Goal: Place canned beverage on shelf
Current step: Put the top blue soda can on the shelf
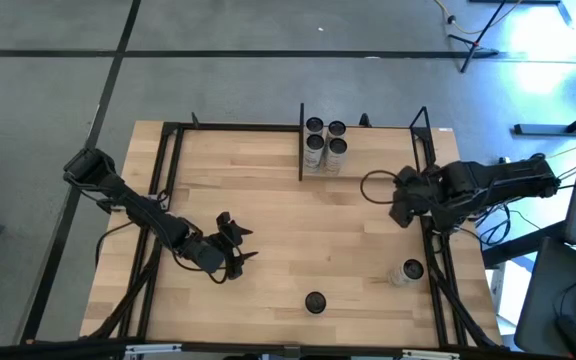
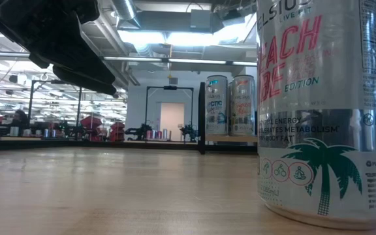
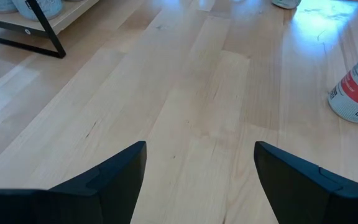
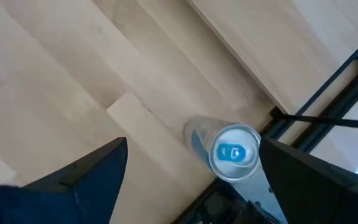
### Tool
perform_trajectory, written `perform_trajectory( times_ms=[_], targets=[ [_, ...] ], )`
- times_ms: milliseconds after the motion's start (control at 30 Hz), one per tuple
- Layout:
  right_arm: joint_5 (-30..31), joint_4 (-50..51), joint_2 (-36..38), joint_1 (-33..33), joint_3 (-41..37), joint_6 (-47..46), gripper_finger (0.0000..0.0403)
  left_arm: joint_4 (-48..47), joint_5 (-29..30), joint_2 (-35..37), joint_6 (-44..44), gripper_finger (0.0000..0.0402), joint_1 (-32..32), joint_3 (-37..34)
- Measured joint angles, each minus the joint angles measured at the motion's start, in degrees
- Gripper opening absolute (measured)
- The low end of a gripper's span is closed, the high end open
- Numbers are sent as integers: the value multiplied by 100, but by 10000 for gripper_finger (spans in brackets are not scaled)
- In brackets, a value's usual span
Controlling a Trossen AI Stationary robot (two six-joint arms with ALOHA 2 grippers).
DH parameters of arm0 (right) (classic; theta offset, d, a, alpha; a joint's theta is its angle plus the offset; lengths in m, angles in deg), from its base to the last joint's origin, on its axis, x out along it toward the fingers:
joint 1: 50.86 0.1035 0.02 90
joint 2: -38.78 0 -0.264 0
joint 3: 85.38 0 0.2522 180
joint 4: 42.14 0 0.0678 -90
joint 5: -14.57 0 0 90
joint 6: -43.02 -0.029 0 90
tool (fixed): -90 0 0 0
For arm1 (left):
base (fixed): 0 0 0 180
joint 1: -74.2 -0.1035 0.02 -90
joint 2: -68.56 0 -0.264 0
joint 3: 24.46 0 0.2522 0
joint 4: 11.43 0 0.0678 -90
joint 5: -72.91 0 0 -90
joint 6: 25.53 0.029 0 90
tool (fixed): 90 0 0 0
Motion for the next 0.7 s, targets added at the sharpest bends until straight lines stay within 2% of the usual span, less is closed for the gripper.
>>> perform_trajectory(
  times_ms=[167,300,700],
  targets=[
    [228,72,96,-18,-285,-98,348,7,2,0,42,291,-17,0],
    [268,53,91,-302,-589,-57,348,24,0,-2,42,291,-17,0],
    [-70,-23,121,-1325,-1376,649,348,22,2,-1,44,291,-13,0]
  ],
)
